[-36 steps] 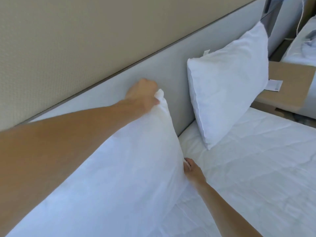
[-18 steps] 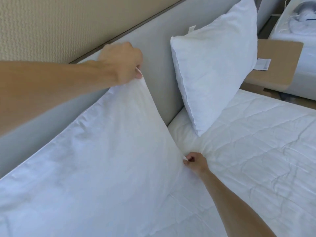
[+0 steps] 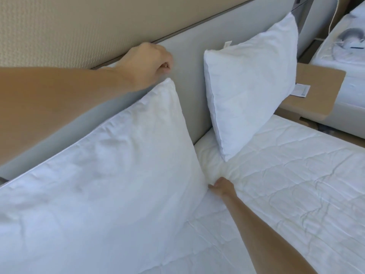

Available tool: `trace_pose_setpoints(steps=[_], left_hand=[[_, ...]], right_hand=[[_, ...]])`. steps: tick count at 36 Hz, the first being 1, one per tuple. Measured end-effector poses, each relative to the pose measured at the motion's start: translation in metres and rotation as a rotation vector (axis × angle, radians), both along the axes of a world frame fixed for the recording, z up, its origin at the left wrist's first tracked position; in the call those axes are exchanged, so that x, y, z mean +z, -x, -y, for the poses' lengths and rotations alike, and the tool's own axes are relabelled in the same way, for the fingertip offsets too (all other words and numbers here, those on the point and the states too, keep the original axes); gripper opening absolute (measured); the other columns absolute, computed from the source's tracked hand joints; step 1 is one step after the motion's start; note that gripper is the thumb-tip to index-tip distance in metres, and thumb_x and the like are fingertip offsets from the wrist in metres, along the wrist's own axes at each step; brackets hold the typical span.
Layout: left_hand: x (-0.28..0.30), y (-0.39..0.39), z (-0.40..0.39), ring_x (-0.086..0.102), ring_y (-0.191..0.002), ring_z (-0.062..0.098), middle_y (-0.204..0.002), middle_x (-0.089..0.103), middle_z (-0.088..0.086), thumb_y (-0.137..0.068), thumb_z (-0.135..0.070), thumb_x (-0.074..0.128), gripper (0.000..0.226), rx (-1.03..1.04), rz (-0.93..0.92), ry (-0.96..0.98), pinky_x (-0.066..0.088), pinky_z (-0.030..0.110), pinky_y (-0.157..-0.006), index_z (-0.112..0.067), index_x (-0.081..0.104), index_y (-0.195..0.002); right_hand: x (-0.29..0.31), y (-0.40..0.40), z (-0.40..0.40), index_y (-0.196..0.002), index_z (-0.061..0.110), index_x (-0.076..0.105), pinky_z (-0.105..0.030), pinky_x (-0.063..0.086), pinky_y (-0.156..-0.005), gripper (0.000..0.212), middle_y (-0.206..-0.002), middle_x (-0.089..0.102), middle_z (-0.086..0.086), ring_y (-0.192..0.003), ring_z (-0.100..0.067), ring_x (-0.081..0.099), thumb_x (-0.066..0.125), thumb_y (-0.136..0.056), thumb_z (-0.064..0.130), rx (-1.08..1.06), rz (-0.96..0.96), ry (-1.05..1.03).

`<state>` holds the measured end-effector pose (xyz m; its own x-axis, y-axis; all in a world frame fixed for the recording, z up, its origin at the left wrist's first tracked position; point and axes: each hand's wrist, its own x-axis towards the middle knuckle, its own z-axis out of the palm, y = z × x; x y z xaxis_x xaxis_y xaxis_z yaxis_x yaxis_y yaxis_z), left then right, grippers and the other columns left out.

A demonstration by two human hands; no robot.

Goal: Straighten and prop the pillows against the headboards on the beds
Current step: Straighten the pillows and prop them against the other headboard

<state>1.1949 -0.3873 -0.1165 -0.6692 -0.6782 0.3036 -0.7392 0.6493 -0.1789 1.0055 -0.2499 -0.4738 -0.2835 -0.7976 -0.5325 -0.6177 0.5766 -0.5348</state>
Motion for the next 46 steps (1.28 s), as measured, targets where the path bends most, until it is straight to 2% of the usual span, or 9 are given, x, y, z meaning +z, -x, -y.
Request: trace_pose_setpoints(steps=[6, 11, 19, 24, 28, 33, 39, 43, 46], left_hand=[[-0.002, -0.040, -0.087, 0.052, -0.056, 0.005, -0.064, 0.065, 0.002, -0.089, -0.022, 0.059, 0.021, 0.202, -0.441, -0.240, 0.038, 0.017, -0.060, -0.011, 0.069, -0.074], [-0.045, -0.096, -0.193, 0.050, -0.045, 0.012, -0.052, 0.060, 0.000, -0.085, -0.013, 0.061, 0.021, 0.505, -0.828, -0.772, 0.037, 0.022, -0.051, -0.015, 0.072, -0.068], [-0.125, -0.156, -0.302, 0.066, -0.091, 0.015, -0.093, 0.072, -0.008, -0.054, -0.034, 0.056, 0.037, 0.870, -0.726, -1.265, 0.055, 0.036, -0.080, -0.042, 0.066, -0.088], [-0.128, -0.176, -0.310, 0.057, -0.085, 0.002, -0.106, 0.063, -0.014, -0.080, -0.030, 0.060, 0.019, 0.841, -0.555, -1.404, 0.043, 0.014, -0.059, -0.040, 0.055, -0.096], [-0.113, -0.210, -0.302, 0.053, -0.097, 0.006, -0.113, 0.056, -0.018, -0.087, -0.036, 0.057, 0.028, 0.907, -0.426, -1.450, 0.051, 0.023, -0.079, -0.047, 0.052, -0.112], [-0.093, -0.254, -0.296, 0.057, -0.112, 0.006, -0.130, 0.056, -0.011, -0.091, -0.031, 0.055, 0.049, 0.941, -0.369, -1.550, 0.048, 0.028, -0.098, -0.048, 0.042, -0.134], [-0.077, -0.306, -0.298, 0.060, -0.112, 0.006, -0.132, 0.057, -0.012, -0.094, -0.028, 0.051, 0.041, 1.002, -0.437, -1.542, 0.045, 0.022, -0.096, -0.049, 0.050, -0.129], [-0.078, -0.314, -0.313, 0.059, -0.113, 0.007, -0.127, 0.060, -0.009, -0.093, -0.028, 0.053, 0.043, 0.983, -0.407, -1.497, 0.046, 0.025, -0.101, -0.047, 0.049, -0.131], [-0.082, -0.307, -0.328, 0.059, -0.111, 0.013, -0.119, 0.055, -0.009, -0.091, -0.031, 0.056, 0.047, 0.924, -0.361, -1.423, 0.050, 0.026, -0.092, -0.044, 0.045, -0.135]], right_hand=[[0.071, 0.038, -0.019, -0.098, 0.015, 0.067, -0.033, 0.048, -0.086, 0.031, -0.107, 0.071, 0.001, -0.104, -0.022, 0.064, 0.059, -0.092, 0.045, 0.081, 0.171, 0.054], [0.166, -0.004, -0.028, -0.093, 0.015, 0.073, -0.031, 0.051, -0.088, 0.041, -0.099, 0.074, 0.009, -0.096, -0.013, 0.068, 0.049, -0.097, 0.049, 0.452, 0.272, 0.016], [0.250, -0.140, -0.056, -0.118, 0.018, 0.068, -0.037, 0.047, -0.102, 0.044, -0.123, 0.068, 0.009, -0.112, -0.014, 0.064, 0.048, -0.097, 0.051, 1.129, 0.196, -0.383], [0.262, -0.231, -0.081, -0.137, 0.026, 0.053, -0.043, 0.045, -0.105, 0.048, -0.140, 0.055, 0.002, -0.120, -0.021, 0.059, 0.059, -0.094, 0.044, 1.323, 0.130, -0.559], [0.269, -0.279, -0.088, -0.148, 0.030, 0.036, -0.041, 0.046, -0.103, 0.056, -0.154, 0.038, 0.004, -0.128, -0.019, 0.050, 0.054, -0.097, 0.043, 1.406, -0.095, -0.604], [0.292, -0.297, -0.070, -0.152, 0.025, 0.030, -0.022, 0.038, -0.048, 0.048, -0.159, 0.030, 0.009, -0.143, -0.012, 0.031, 0.042, -0.105, 0.025, 1.306, -0.155, -0.650], [0.304, -0.284, -0.029, -0.148, 0.040, 0.035, -0.028, 0.040, -0.054, 0.045, -0.158, 0.030, 0.015, -0.142, -0.028, 0.035, 0.043, -0.105, 0.029, 1.217, -0.340, -0.725], [0.315, -0.271, -0.035, -0.150, 0.031, 0.035, -0.013, 0.043, -0.034, 0.047, -0.157, 0.032, 0.011, -0.142, -0.013, 0.034, 0.046, -0.104, 0.021, 1.200, -0.403, -0.689], [0.306, -0.273, -0.047, -0.150, 0.039, 0.032, -0.022, 0.045, -0.047, 0.061, -0.157, 0.034, 0.003, -0.138, -0.023, 0.043, 0.059, -0.096, 0.040, 1.250, -0.517, -0.663]])
